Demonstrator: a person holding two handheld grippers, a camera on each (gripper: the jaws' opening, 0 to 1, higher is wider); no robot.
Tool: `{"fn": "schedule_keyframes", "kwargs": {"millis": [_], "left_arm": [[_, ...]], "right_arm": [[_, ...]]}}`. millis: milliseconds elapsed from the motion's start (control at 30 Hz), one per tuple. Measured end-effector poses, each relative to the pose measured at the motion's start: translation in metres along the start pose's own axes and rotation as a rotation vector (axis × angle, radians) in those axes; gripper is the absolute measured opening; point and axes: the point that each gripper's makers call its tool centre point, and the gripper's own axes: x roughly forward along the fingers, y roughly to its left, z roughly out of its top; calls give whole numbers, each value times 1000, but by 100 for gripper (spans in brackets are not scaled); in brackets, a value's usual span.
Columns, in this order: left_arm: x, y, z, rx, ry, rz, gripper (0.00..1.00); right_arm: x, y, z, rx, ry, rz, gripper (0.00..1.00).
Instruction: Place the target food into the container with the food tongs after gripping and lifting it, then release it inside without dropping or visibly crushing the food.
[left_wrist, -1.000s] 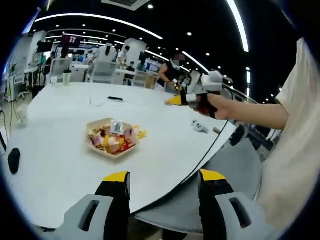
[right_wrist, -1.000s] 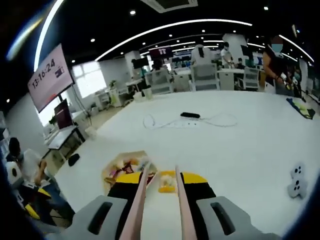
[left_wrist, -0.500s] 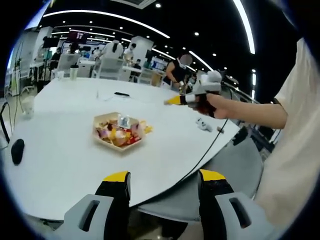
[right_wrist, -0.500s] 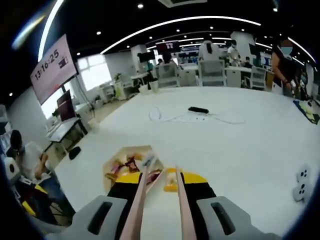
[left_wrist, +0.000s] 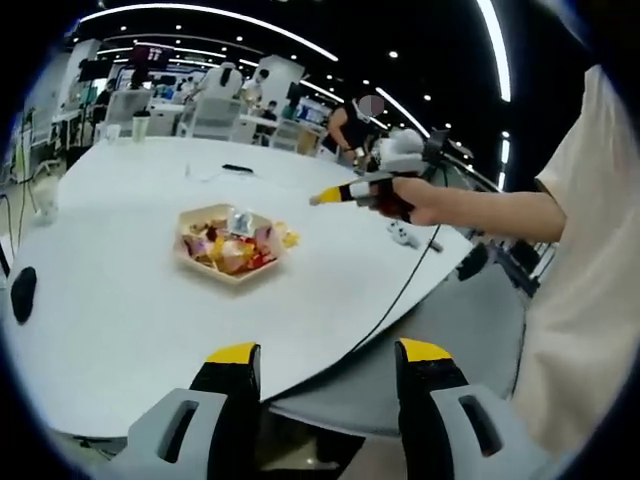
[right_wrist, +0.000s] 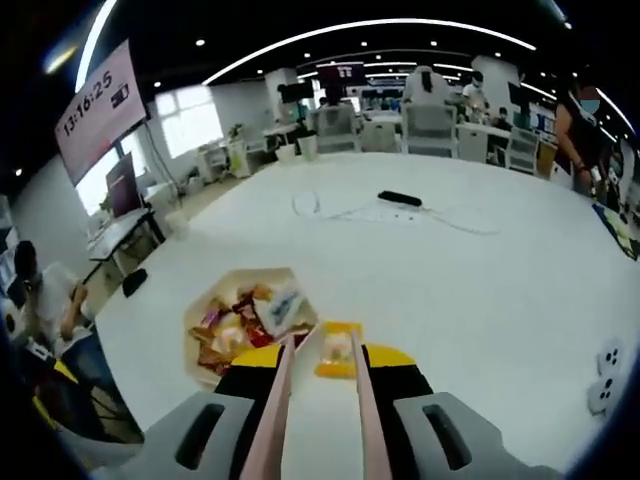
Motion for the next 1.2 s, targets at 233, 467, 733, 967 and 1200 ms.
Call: {"fn": "schedule_keyframes", "kwargs": {"millis": [233,467,733,967,1200], "left_arm": [[4,0,-10,-34,27,-12,54],[3,4,-17,-61,36,2,55],[5,5,-20,-92,38,5,55],[6,9,-21,-100,39,11,55],[5,13,-24,-117,43,18,55]], "right_arm": [[15,-3,-12,-9,38,4,29],[27,-4,-18,-103,62,0,30],[44,-6,-24,-89,89,9,30],[56,-6,-33,-139,134,16,30],[69,-6,-37,-143,161,2,30]]}}
